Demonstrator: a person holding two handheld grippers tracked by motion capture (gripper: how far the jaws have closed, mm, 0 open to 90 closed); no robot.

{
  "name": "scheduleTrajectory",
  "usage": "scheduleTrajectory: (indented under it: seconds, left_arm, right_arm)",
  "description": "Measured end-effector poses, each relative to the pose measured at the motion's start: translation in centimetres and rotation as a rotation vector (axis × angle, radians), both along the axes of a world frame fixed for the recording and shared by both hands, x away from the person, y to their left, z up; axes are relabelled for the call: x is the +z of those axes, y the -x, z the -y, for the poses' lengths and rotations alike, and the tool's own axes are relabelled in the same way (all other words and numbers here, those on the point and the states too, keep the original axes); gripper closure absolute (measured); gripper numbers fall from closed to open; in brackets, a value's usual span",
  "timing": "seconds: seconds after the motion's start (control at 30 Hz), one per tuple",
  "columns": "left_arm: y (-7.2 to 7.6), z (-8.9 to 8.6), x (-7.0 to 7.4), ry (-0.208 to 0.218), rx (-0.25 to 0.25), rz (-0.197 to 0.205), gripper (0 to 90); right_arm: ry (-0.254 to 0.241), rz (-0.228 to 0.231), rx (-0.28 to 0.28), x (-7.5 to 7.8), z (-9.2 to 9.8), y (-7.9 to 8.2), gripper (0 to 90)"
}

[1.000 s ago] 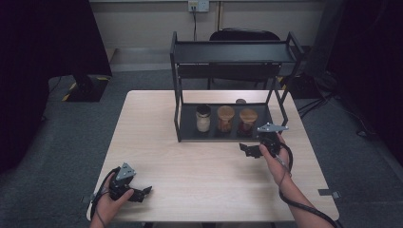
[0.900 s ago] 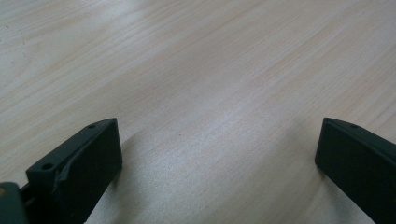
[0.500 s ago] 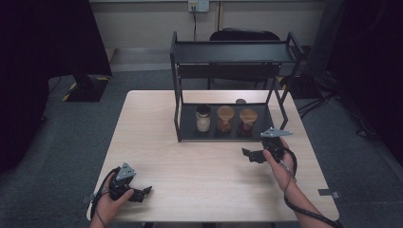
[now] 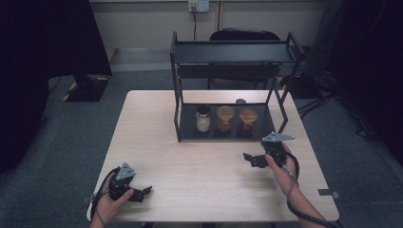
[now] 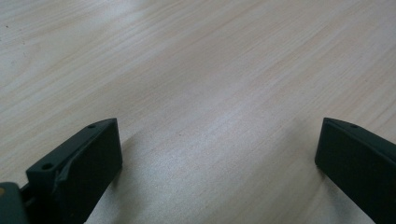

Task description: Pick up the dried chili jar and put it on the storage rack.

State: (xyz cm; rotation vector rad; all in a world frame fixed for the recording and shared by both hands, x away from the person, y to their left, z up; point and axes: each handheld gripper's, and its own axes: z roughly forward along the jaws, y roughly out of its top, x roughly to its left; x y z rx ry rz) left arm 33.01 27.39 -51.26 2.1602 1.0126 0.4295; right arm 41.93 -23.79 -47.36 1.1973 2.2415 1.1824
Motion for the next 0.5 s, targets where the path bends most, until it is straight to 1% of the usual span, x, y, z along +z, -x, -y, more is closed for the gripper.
scheduleTrajectory:
  seconds: [0.5]
  left_arm:
    - [0.0, 0.0, 0.0, 0.0, 0.0, 0.0, 0.1]
  right_arm:
    - [0.002, -0.011, 0.012, -0.61, 0.65, 1.02, 1.7]
